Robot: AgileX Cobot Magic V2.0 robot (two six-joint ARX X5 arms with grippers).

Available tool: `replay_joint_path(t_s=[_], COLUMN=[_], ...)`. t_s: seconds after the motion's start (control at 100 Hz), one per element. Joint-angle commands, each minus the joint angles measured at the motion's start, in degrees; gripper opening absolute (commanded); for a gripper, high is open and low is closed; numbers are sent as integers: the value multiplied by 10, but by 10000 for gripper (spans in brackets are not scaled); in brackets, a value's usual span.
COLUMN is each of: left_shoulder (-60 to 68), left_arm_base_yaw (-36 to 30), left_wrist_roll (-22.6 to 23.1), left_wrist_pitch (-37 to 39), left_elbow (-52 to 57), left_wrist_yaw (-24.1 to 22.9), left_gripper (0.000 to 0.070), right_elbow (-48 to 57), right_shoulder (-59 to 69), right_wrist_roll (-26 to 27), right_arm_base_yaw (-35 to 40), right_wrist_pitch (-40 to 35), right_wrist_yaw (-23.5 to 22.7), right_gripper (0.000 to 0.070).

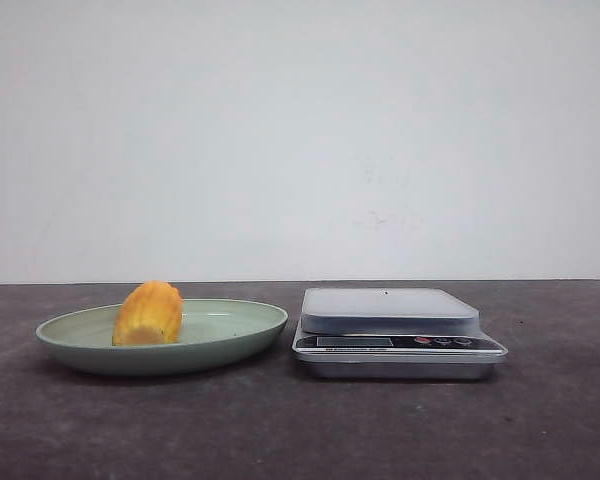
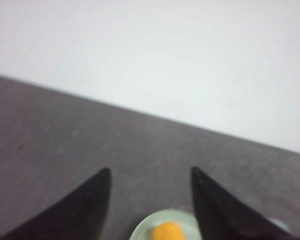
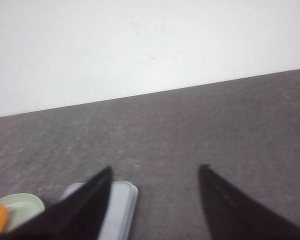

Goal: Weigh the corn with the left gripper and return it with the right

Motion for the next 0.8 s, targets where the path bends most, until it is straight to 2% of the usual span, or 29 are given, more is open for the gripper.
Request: replay_joint_path(t_s=[0.0,0.1,0.18,0.38,0.56,0.79], left_shoulder=[18,48,70,123,195,311], left_arm_base_yaw=[0,-4,-13,-45,-99,-149], left_wrist_roll=[10,13,15,21,41,34], left_wrist_pitch=[-5,-27,-48,-75,-61,-16], left_elbow=[29,65,85,94,94,94], left_wrist_yaw=[14,30,32,48,35,25], left_gripper=[371,443,443,441,442,442], right_elbow=[38,91,126,162,163,163], right_shoulder=[20,49,67,85,85,85], right_wrist_roll=[6,-1,-13,-25,-26,-26], right_arm_base_yaw=[2,2,2,2,2,2], right_wrist_pitch=[-12,-45,-71,-110,-124,-130], right_wrist_yaw=[-14,-22,-31,-57,-67,-80], right_gripper=[417,434,482,483,501,531])
